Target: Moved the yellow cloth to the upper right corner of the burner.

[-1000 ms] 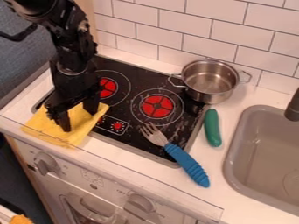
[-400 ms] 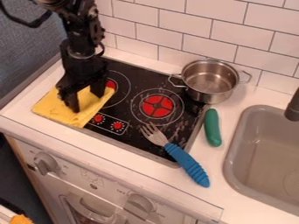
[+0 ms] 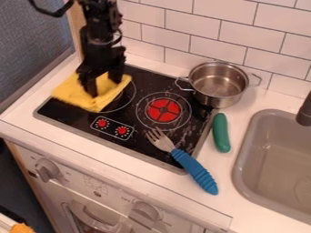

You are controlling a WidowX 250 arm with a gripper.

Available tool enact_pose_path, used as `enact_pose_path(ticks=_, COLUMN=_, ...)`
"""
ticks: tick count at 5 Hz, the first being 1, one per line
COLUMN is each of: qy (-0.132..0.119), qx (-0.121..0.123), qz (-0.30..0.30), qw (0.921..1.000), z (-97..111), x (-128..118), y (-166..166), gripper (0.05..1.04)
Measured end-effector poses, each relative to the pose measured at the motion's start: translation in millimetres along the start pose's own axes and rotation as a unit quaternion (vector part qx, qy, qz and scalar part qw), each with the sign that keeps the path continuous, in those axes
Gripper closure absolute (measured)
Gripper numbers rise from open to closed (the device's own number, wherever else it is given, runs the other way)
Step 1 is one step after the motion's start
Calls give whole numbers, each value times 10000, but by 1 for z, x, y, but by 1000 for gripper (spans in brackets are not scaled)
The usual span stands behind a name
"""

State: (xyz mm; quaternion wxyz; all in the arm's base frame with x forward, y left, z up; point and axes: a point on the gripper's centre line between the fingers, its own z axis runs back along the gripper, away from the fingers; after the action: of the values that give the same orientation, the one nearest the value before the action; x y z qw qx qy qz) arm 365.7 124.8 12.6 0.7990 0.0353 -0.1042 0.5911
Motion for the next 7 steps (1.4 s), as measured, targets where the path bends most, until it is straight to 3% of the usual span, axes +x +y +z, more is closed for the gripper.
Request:
enact_pose_path(ticks=2, qy=24, qx=-259, qz=-146, qw=9996, z=-1, x=5, y=-37, gripper=83)
enact_pose_path(ticks=5, qy=135, qx=-276, qz=-260, qw=9992, z=3, x=-9, y=-40, gripper=83)
enact_pose_path(ticks=7, qy=-35, qx=-754, qz=-138, qw=9970, z=52, x=-7, y=-41, gripper=83)
